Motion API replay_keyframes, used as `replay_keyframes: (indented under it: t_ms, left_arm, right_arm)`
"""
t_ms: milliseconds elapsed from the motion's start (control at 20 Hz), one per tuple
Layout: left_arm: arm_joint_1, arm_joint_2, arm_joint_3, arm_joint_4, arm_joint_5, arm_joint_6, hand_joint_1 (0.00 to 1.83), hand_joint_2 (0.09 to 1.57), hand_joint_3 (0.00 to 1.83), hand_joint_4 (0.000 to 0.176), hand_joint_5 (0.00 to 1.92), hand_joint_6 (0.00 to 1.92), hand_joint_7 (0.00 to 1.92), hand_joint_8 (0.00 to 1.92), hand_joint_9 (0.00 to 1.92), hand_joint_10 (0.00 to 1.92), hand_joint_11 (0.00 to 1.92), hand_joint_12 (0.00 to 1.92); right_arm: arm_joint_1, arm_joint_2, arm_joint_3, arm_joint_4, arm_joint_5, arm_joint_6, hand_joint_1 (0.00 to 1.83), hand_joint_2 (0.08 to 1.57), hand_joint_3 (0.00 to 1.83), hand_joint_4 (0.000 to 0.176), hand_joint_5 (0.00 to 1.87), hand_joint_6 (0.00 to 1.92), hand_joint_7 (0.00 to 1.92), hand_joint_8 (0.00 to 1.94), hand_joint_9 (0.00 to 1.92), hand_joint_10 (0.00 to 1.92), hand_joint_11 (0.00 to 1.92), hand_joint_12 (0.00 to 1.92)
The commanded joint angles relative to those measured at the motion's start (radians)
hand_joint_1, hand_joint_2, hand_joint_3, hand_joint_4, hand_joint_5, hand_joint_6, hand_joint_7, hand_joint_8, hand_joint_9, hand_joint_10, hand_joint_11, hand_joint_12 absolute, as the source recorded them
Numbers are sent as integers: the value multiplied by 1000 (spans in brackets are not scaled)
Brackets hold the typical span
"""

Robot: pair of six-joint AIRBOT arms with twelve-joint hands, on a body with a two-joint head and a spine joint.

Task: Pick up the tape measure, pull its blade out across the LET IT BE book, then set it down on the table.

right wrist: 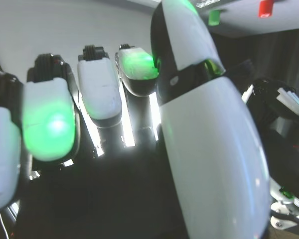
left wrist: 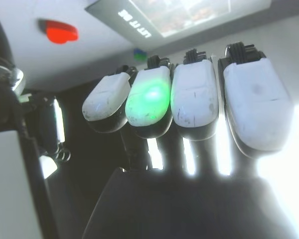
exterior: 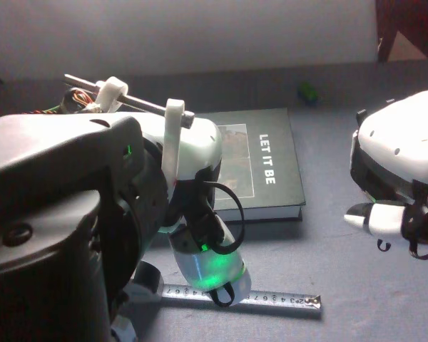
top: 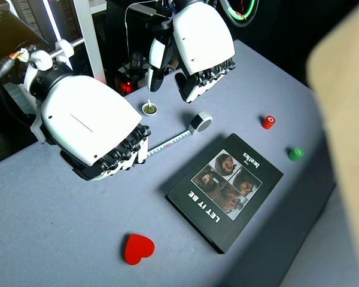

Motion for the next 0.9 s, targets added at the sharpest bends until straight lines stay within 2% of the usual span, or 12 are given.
replay_keyframes:
  t_ms: [0, 50, 100, 200, 400, 500, 600, 700, 850]
  left_arm:
    - [-5, 3, -2, 75, -4, -4, 208, 993, 115, 49, 185, 53, 176, 37, 159, 80, 3, 640]
    - [-5, 3, -1, 75, -5, -4, 204, 1043, 20, 46, 197, 10, 184, 6, 178, 23, 0, 637]
    - [-5, 3, -1, 75, -6, -7, 205, 1048, 7, 45, 201, 4, 185, 2, 177, 9, 0, 622]
    - [-5, 3, -1, 76, -7, -7, 233, 1036, 0, 37, 195, 0, 185, 0, 168, 2, 0, 543]
    - [4, 4, 8, 79, -7, -1, 240, 1033, 0, 35, 198, 2, 188, 1, 173, 4, 0, 537]
    - [12, 14, 12, 79, -2, 7, 242, 1032, 0, 25, 192, 0, 174, 0, 162, 0, 0, 538]
    - [30, 43, 10, 68, 24, 7, 242, 1035, 0, 16, 197, 2, 176, 1, 164, 1, 0, 536]
    - [46, 84, 3, 51, 58, 2, 242, 1035, 0, 0, 193, 0, 178, 1, 157, 0, 0, 507]
    - [59, 197, -14, 36, 208, -11, 267, 999, 0, 0, 180, 0, 173, 0, 135, 0, 0, 441]
  right_arm:
    - [5, 5, 0, -79, -16, 2, 97, 1036, 116, 111, 54, 55, 75, 50, 71, 65, 0, 643]
    - [4, 5, 0, -79, -17, 2, 92, 1083, 31, 108, 57, 10, 73, 7, 86, 18, 0, 594]
    - [4, 5, 0, -80, -17, 2, 92, 1094, 8, 107, 57, 2, 75, 2, 91, 5, 0, 597]
    - [4, 5, 0, -80, -19, 2, 78, 1101, 6, 104, 53, 0, 85, 3, 92, 3, 0, 569]
    - [3, 6, 0, -80, -23, 2, 65, 1106, 4, 104, 47, 3, 85, 1, 97, 3, 0, 539]
    - [2, 6, 0, -81, -21, 2, 60, 1108, 3, 105, 57, 4, 86, 1, 78, 6, 0, 593]
    - [-7, 6, 0, -111, -11, 19, 46, 1113, 3, 105, 60, 2, 85, 0, 71, 2, 0, 650]
    - [-27, 7, 0, -170, -4, 56, 48, 1113, 1, 105, 83, 8, 105, 5, 82, 5, 0, 688]
    - [-41, 13, 0, -229, 9, 101, 82, 1094, 0, 100, 98, 3, 138, 4, 125, 8, 0, 788]
